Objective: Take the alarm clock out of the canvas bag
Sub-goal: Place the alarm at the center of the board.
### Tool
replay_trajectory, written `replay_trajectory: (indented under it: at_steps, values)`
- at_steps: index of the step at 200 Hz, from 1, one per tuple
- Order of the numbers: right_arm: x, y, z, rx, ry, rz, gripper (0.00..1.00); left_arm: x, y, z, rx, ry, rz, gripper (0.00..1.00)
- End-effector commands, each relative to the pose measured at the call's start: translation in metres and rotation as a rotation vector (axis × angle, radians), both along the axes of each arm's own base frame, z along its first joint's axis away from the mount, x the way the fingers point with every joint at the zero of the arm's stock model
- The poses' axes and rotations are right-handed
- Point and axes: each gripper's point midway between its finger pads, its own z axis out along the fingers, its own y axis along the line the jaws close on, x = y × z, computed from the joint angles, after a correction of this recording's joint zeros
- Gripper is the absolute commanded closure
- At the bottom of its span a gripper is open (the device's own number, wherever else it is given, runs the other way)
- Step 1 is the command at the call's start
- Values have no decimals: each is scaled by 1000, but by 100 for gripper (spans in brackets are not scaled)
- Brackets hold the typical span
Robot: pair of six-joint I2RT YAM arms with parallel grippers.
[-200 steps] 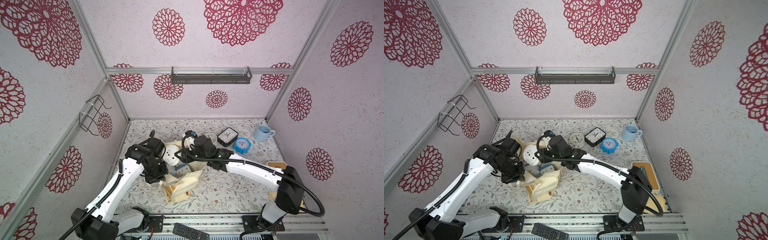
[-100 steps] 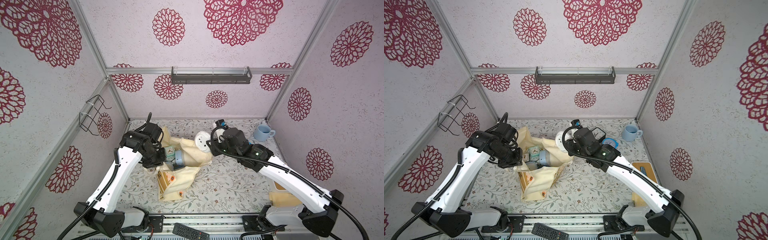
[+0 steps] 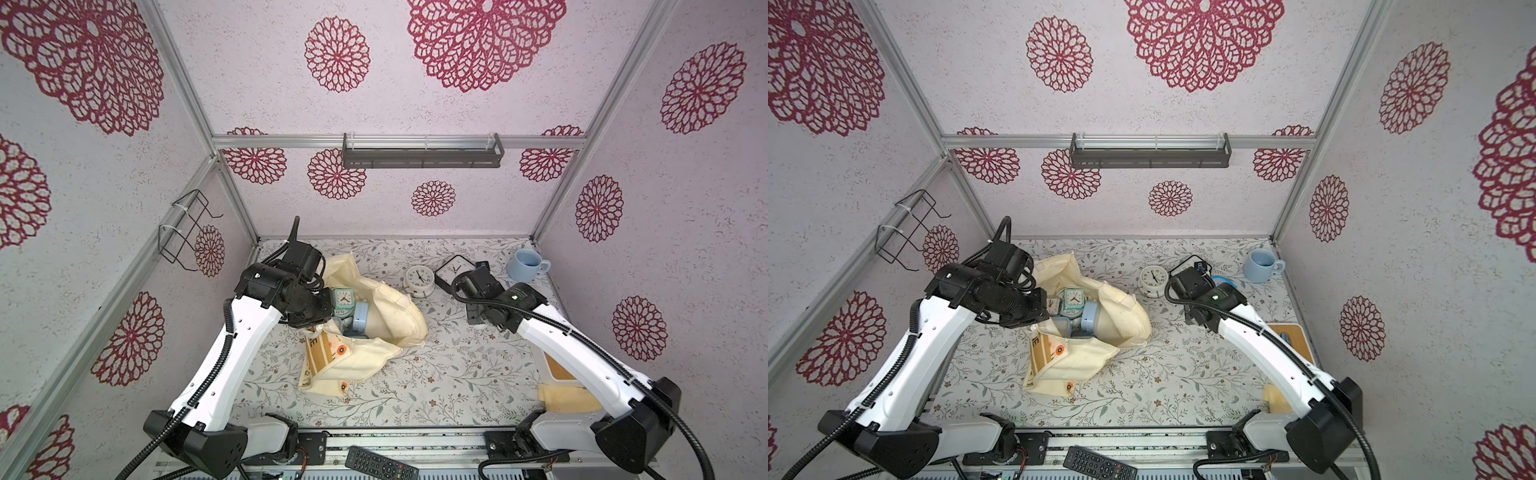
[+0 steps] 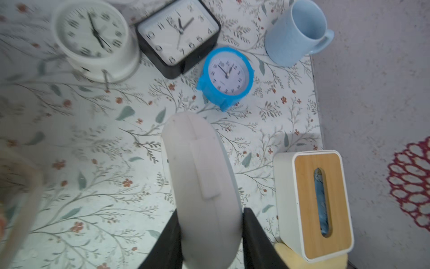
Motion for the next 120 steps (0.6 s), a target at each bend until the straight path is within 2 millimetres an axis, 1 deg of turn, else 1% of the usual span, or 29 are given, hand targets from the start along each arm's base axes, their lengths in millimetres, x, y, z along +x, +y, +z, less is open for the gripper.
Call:
replay_trajectory:
  at_steps: [1, 25, 51, 99, 120]
  values:
    - [9, -19, -3, -164, -3, -41, 63, 13, -6, 19, -66, -112, 8, 100]
    - [25, -21, -17, -303, 23, -8, 62, 10, -11, 18, -97, -110, 9, 100]
    - [32, -39, -21, -465, 41, -39, 63, 9, -11, 17, -105, -112, 12, 100]
    - [27, -86, -34, -535, 116, -150, 63, 12, -14, 15, -115, -112, 10, 100]
    - [29, -101, -41, -543, 146, -184, 63, 14, -16, 15, -120, -113, 6, 100]
